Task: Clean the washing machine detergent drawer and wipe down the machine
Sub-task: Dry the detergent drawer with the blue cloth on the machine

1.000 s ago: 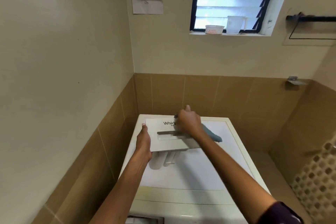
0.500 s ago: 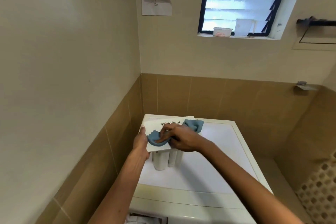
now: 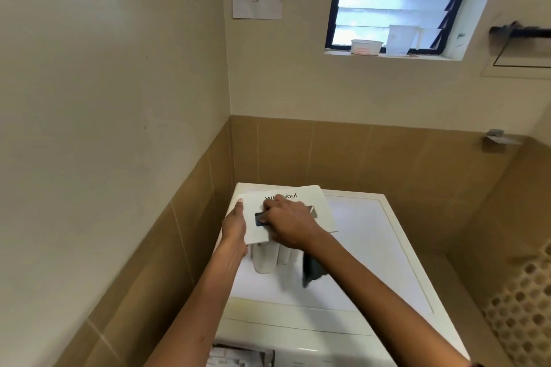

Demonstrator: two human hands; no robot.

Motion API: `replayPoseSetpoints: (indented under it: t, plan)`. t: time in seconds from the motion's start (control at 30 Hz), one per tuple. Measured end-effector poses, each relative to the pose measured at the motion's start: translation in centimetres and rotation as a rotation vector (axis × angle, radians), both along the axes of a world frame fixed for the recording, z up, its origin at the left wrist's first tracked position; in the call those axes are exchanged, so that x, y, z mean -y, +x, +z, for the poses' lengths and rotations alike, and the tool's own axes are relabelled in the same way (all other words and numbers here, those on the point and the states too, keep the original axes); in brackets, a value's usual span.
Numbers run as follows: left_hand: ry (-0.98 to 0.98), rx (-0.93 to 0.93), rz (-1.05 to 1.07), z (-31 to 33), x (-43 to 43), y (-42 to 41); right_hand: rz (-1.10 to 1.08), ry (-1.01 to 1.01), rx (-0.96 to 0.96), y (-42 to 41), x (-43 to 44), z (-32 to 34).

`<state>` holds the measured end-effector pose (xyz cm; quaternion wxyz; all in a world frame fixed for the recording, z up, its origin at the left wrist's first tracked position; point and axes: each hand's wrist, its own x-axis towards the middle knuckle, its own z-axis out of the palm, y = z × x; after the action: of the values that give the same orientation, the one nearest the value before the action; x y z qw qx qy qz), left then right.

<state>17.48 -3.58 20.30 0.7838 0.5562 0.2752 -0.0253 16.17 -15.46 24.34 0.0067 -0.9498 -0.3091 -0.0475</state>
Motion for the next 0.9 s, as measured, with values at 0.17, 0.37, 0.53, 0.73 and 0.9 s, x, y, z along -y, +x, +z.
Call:
replayPoseSetpoints:
  t: [0.17,0.37,0.53,0.73,0.9]
  plan:
    - [0.024,-0.017,-0.061,-0.2,-0.4,0.0,-0.035,-0.028,0.019,-0.3,0.2,-0.2]
    - [-0.022,-0.025,-0.032,0.5,-0.4,0.4,-0.167,-0.082,0.031,0.6,4.9,0.9]
    - [-0.056,-0.036,-0.003,1.3,0.3,0.8,-0.227,-0.092,0.102,1.5,7.2,1.5]
    - [-0.111,-0.036,0.080,1.1,0.7,1.3,-0.278,0.145,0.192,-0.6,5.5,-0.7]
    - [-0.163,-0.034,0.092,1.3,1.5,1.4,-0.039,0.315,0.105,-2.4,-0.2,-1.7]
